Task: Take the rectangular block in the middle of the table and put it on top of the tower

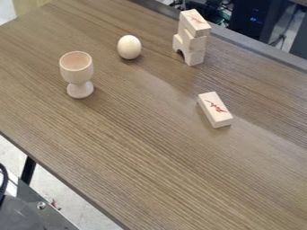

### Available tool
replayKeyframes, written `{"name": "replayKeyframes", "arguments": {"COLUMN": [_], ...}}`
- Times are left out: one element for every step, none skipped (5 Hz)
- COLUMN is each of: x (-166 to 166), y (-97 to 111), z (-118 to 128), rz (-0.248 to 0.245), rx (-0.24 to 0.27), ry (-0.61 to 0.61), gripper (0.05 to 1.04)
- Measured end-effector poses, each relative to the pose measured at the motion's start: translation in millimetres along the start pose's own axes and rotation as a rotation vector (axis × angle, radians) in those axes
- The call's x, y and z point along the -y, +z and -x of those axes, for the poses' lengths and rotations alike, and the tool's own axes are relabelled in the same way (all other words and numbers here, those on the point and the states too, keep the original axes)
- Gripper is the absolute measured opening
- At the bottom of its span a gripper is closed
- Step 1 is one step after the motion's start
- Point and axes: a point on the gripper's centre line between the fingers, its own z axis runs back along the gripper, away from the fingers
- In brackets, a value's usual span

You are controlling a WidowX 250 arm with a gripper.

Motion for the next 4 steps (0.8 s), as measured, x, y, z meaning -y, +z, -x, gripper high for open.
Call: {"name": "replayKeyframes", "arguments": {"x": [-2,-1,8,15], "y": [-17,-35,-45,-60], "z": [2,15,35,54], "rz": [-0.022,-0.025,-0.009,-0.003], "rx": [-0.044,-0.092,-0.107,-0.12], "ry": [0.004,0.007,-0.003,0.02], "gripper": [0.999,0.999,0.999,0.999]}}
